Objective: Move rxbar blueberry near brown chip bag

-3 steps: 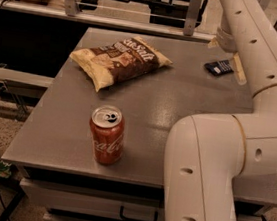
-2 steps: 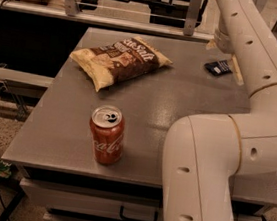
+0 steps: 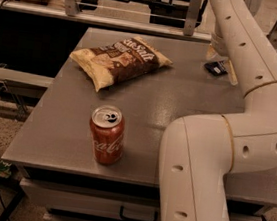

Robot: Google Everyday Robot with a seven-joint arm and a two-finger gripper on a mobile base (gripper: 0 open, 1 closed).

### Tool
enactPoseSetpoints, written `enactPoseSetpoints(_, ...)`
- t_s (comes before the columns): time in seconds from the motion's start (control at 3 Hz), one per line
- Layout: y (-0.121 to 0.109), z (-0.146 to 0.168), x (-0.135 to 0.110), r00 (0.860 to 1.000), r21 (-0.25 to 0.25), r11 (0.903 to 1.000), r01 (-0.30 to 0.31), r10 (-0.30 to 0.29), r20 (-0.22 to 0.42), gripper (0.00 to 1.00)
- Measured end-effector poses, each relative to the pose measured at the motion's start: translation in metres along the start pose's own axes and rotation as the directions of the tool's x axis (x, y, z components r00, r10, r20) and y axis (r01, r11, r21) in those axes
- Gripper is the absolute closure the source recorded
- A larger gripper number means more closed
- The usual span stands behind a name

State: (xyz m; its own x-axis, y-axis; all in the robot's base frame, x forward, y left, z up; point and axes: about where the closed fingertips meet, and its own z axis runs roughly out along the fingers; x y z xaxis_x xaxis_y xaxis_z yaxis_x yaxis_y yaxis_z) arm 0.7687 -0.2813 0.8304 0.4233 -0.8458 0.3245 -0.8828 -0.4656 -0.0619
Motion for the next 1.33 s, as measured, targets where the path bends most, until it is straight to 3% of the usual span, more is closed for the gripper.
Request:
enactPoseSetpoints(0.67, 0.001, 0.001, 0.001, 1.0, -0.016, 0.9998, 0.011, -0.011, -0.002, 0.7)
enactPoseSetpoints(1.0, 0.001, -0.007, -0.001, 1.0, -0.007, 0.9999, 0.012, -0.012, -0.004, 0.99)
enactPoseSetpoints(1.33, -0.005, -0.014, -0.003, 1.0, 0.015, 0.9998, 0.016, -0.016, -0.004, 1.0)
